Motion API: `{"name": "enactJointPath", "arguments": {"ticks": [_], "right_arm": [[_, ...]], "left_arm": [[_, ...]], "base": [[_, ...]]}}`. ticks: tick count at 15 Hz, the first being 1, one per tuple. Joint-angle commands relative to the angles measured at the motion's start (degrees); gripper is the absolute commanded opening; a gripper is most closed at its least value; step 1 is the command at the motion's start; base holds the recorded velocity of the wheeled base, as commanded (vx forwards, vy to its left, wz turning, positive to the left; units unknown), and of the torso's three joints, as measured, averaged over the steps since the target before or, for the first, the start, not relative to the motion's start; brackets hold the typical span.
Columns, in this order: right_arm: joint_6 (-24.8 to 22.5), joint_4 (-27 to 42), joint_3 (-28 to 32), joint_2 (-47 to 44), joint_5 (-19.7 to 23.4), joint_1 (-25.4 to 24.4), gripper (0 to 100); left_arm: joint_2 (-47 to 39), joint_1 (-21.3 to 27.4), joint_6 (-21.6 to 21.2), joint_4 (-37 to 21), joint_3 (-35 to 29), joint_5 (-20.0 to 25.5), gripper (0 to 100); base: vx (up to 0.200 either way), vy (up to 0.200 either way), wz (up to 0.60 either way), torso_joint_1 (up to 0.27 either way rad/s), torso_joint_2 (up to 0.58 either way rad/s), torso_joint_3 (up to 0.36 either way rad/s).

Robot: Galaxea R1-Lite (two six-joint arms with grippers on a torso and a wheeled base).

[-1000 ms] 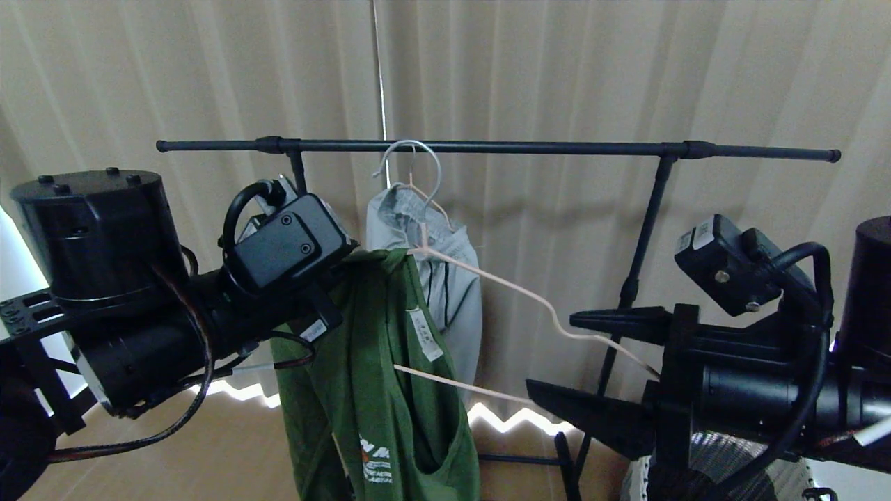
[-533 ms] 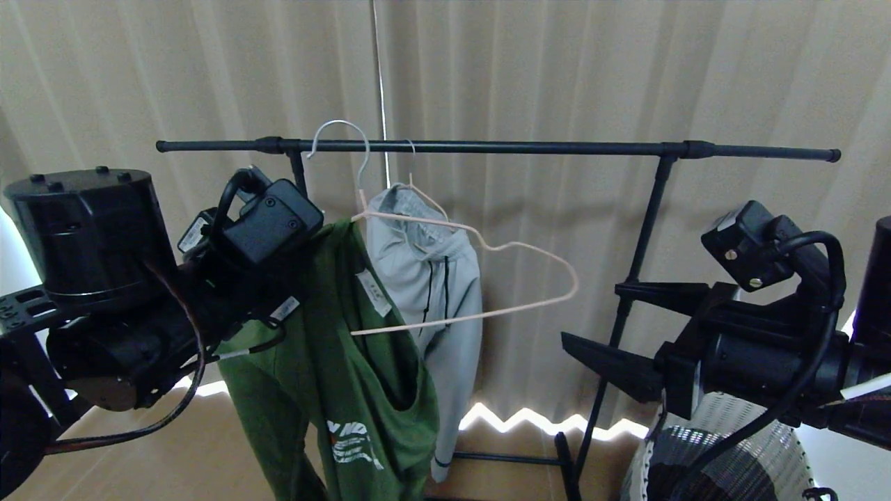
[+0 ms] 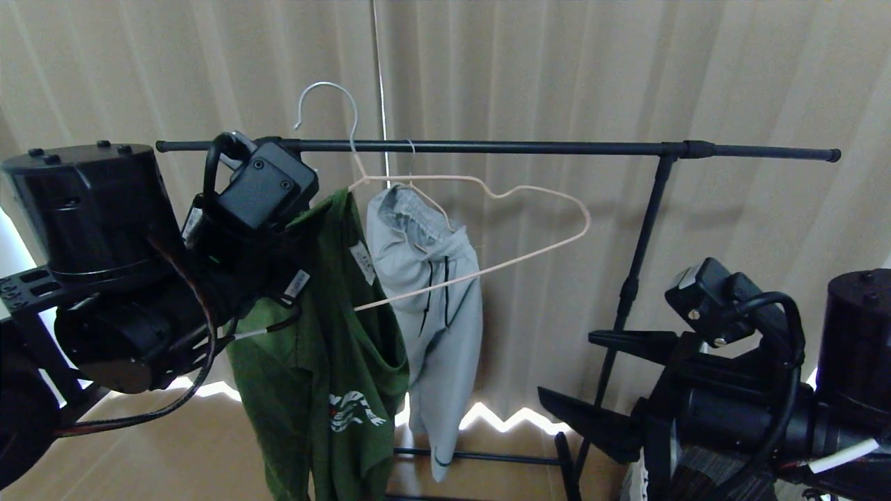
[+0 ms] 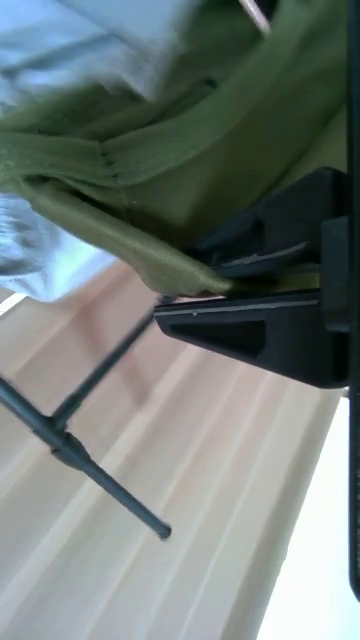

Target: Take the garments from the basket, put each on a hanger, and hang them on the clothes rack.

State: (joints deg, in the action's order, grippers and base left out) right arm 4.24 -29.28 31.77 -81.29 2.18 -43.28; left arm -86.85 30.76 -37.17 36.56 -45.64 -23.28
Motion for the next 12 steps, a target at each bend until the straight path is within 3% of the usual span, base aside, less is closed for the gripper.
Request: {"name": "enactJointPath", "arguments": {"ticks": [1,4,12], "right_arm": [[3.23,-2.89,1.10,-5.37,-0.78,-5.15,100],[3.32,-10.53,5.32,-15.48,-9.21,-6.47,100],[3.40,-11.59,14.55,-25.15,-13.26,-7.61,100]], "left_arm": [[0.01,1.41,0.78,0.00,-1.38,0.17,0],[-0.08,3.34,1.31,0.00,-3.58,1.05,0],[0.10,5.81,1.31,0.00,-4.19,1.14,0]], "base": [[0.000,0.000,0.00,0.000,0.00,0.000],[0.000,0.000,0.00,0.000,0.00,0.000],[0.000,0.000,0.00,0.000,0.00,0.000]]}}
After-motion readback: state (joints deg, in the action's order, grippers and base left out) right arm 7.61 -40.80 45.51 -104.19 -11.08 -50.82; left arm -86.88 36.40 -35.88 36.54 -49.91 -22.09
